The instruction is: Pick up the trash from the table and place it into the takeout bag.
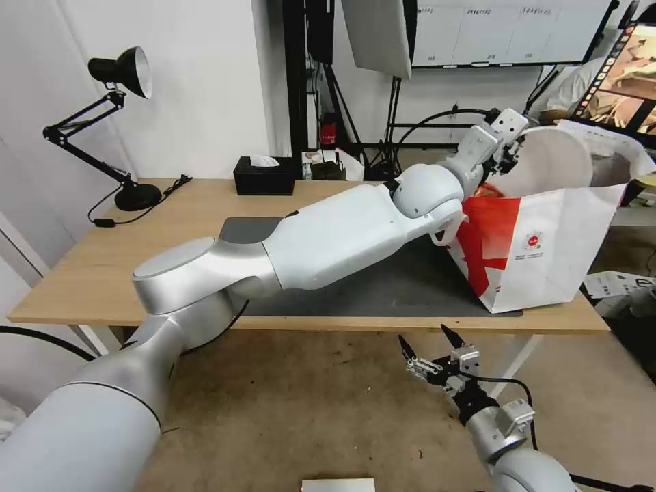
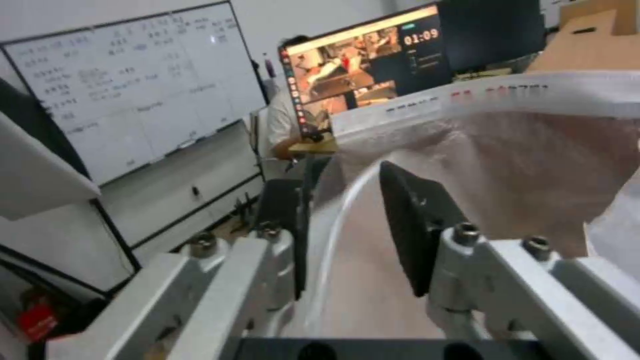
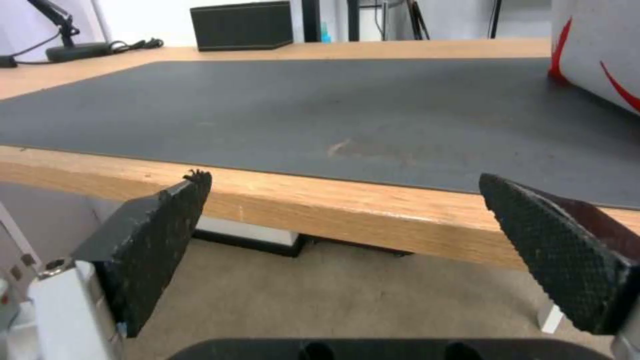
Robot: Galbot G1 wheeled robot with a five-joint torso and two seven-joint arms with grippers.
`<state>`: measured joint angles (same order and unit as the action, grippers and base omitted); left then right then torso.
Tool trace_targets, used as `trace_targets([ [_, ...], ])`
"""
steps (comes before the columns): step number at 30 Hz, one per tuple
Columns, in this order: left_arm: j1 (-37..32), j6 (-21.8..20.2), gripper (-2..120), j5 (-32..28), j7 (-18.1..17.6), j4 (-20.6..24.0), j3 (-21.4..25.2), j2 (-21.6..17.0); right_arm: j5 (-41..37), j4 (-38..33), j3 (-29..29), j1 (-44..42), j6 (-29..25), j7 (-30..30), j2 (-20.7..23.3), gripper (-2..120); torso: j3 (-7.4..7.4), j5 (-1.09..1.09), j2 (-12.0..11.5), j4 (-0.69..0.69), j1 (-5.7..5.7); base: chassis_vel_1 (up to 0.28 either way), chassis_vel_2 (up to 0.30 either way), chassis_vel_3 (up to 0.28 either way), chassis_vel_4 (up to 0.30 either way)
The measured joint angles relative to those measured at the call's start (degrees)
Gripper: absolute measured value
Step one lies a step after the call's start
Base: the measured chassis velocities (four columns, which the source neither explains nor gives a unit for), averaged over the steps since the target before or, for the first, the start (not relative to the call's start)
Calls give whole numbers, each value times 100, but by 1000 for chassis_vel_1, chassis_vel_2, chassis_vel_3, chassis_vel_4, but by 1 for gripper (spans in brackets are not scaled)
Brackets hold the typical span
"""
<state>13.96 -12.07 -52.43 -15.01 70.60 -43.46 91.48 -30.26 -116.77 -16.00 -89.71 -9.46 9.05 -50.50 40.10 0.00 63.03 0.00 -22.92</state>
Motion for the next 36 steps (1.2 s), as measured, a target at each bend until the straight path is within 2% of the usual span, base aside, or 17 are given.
trace_targets([
  [2,0,-59,47,-159,2,87,8,1,0,0,0,0,0,0,0,100,0,0,0,-1,0,0,0,0,0],
  [3,0,-59,47,-159,2,87,8,1,0,0,0,0,0,0,0,100,0,0,0,-1,0,0,0,0,0],
  [9,-48,-49,70,-218,-33,65,113,-9,0,0,0,0,0,0,0,100,0,0,0,0,0,0,0,0,0],
  [10,-48,-49,70,-218,-33,65,113,-9,0,0,0,0,0,0,0,100,0,0,0,0,0,0,0,0,0],
  [12,-177,-49,82,-213,-211,115,281,-43,0,0,0,0,0,0,0,100,0,0,0,0,1,0,0,0,0],
  [13,-177,-49,82,-213,-211,115,281,-43,0,0,0,0,0,0,0,100,0,0,0,0,1,0,0,0,0],
  [16,-382,-11,97,-160,-419,434,396,-283,0,0,0,-1,0,0,0,100,0,-1,0,-1,0,0,0,0,0],
  [17,-382,-11,97,-160,-419,434,396,-283,0,0,0,-1,0,0,0,100,0,-1,0,-1,0,0,0,0,0],
  [20,-698,106,100,-98,-715,1008,454,-832,0,0,0,0,0,0,0,100,0,-2,0,-1,1,0,0,0,0],
  [21,-698,106,100,-98,-715,1008,454,-832,0,0,0,0,0,0,0,100,0,-2,0,-1,1,0,0,0,0],
  [23,-964,114,100,-97,-896,1419,548,-1209,0,0,0,0,0,0,0,100,1,-3,-1,1,0,0,0,0,0],
  [24,-964,114,100,-97,-896,1419,548,-1209,0,0,0,0,0,0,0,100,1,-3,-1,1,0,0,0,0,0],
  [27,-1463,88,100,-244,-1122,2222,755,-2012,0,0,1,0,0,1,0,100,1,-3,-1,0,0,0,0,0,0],
  [28,-1463,88,100,-244,-1122,2222,755,-2012,0,0,1,0,0,1,0,100,1,-3,-1,0,0,0,0,0,0],
  [31,-2213,70,100,-104,-1146,3050,1222,-2905,0,0,1,0,0,-1,0,100,1,-5,-1,2,0,0,0,0,0],
  [32,-2213,70,100,-104,-1146,3050,1222,-2905,0,0,1,0,0,-1,0,100,1,-5,-1,2,0,0,0,0,0],
  [36,-3472,-101,100,77,-1118,4032,2486,-3802,0,0,1,0,0,1,-1,100,-1,-3,0,0,1,0,0,0,0],
])
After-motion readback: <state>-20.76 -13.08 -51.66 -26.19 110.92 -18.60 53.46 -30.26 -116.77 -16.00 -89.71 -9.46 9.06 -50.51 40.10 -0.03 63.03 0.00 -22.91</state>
